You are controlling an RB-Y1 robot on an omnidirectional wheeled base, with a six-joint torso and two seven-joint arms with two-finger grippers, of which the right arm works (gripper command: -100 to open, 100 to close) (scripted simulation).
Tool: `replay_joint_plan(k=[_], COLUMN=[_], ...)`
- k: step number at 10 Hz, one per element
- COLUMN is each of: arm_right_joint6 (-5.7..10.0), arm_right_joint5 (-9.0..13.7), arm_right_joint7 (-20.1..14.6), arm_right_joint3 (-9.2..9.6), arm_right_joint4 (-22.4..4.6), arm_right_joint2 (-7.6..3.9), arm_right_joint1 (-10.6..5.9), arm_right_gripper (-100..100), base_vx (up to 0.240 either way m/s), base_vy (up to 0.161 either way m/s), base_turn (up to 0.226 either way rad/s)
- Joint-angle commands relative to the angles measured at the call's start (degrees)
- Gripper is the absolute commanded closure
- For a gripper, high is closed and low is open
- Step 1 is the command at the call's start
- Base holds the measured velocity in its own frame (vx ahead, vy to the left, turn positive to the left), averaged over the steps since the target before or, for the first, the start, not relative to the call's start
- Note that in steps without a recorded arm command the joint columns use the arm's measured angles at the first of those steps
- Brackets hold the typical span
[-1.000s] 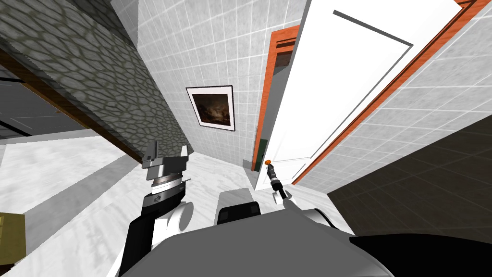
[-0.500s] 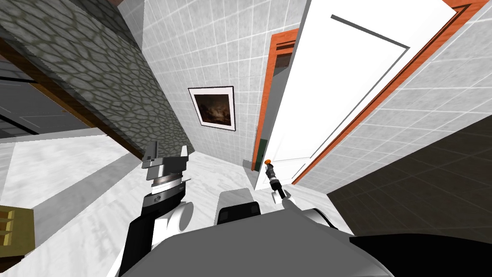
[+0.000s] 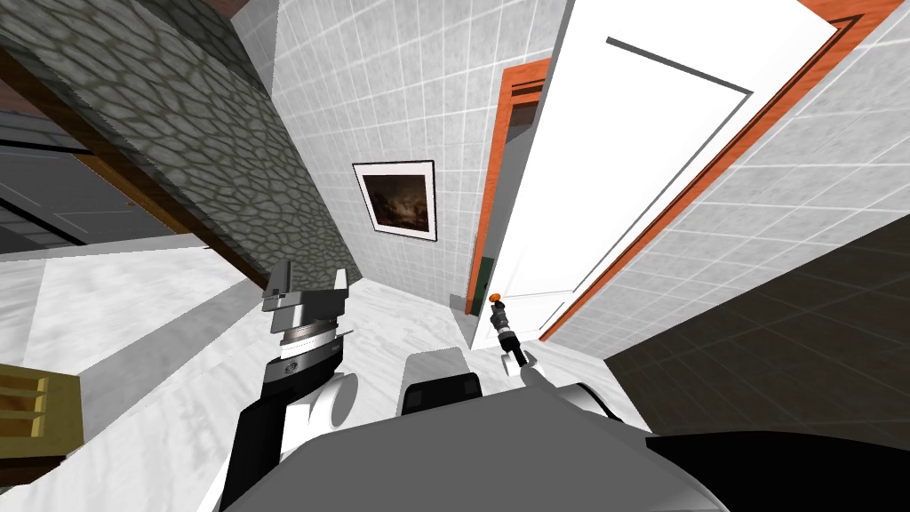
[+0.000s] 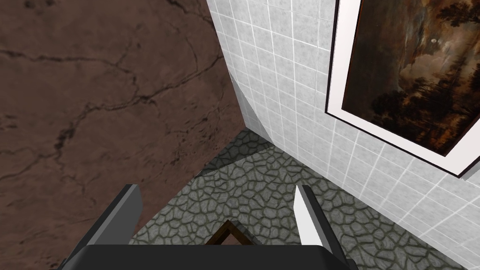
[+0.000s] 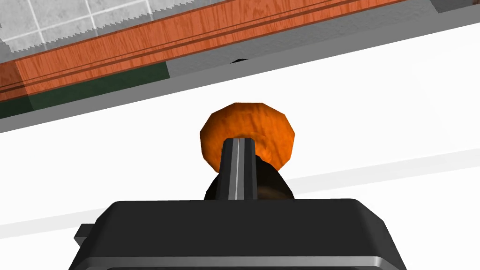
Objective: Pull the door open
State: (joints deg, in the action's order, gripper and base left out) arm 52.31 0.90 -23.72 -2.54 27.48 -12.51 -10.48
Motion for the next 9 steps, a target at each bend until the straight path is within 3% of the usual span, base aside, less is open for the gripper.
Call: replay_joint_plan(k=[1, 9], arm_right_joint6=[-0.1, -0.59], arm_right_joint5=[0.7, 4.3], arm_right_joint7=[-2.8, -14.5], arm_right_joint3=[0.19, 1.2], arm_right_joint4=[0.0, -0.2], arm_right_joint2=[0.06, 0.48], arm_right_joint1=[-0.12, -0.72], arm_right_gripper=[-100, -100], base_vx=[-0.046, -0.054], base_vy=[-0.028, -0.03], base_turn=[0.046, 0.043])
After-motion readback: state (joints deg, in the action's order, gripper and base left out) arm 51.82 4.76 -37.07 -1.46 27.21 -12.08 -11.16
